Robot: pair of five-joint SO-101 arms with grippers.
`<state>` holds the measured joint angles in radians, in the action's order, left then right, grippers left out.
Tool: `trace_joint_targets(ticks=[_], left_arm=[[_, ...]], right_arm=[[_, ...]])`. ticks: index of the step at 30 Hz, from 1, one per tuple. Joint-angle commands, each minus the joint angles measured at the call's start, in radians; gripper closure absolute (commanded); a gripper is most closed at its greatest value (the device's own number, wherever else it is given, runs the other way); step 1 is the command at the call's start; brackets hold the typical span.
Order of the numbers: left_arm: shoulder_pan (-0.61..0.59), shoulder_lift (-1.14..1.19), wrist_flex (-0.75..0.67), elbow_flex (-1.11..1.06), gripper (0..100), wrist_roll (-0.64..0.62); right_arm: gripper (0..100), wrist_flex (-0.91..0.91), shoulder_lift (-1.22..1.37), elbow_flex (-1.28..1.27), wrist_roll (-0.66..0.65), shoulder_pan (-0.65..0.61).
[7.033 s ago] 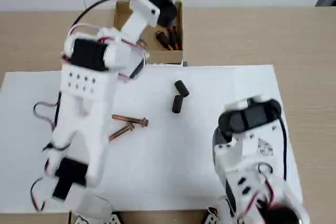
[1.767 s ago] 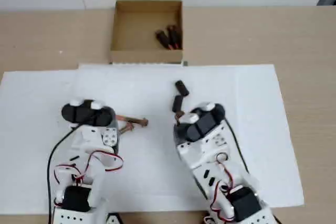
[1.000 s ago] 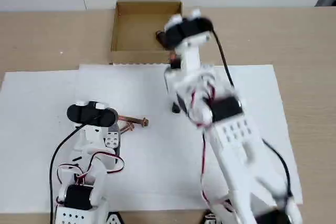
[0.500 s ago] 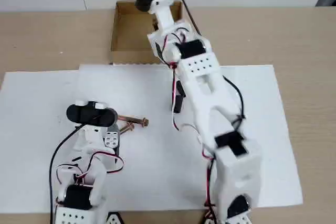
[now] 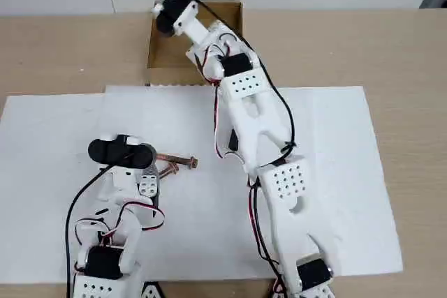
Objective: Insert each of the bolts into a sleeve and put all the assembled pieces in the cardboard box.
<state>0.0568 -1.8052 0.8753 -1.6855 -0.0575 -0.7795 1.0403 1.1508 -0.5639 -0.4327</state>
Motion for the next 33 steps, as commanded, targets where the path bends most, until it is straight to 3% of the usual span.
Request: trace_joint_targets(ticks=[1, 4, 18, 23, 28, 33], left_arm=[[-0.006, -0.008, 0.005, 0.004, 99, -0.003], [-0.008, -0.008, 0.005, 0.004, 99, -0.003], [-0.008, -0.008, 0.005, 0.004, 99, -0.003], [-0.008, -0.008, 0.006, 0.004, 99, -0.003], [-0.008, -0.008, 0.006, 0.004, 99, -0.003], [-0.008, -0.008, 0.006, 0.004, 99, -0.003]], right_arm=[[90.3, 0.021, 0.015, 0.133, -0.044, -0.018], [85.8, -0.024, 0.027, 0.153, -0.044, -0.028], [90.9, -0.071, 0.019, 0.21, -0.043, -0.028], [99.8, -0.295, 0.022, 0.382, -0.043, -0.027], [99.6, -0.506, 0.022, 0.537, -0.04, -0.025], [99.6, -0.636, -0.038, 0.532, 0.011, -0.005]])
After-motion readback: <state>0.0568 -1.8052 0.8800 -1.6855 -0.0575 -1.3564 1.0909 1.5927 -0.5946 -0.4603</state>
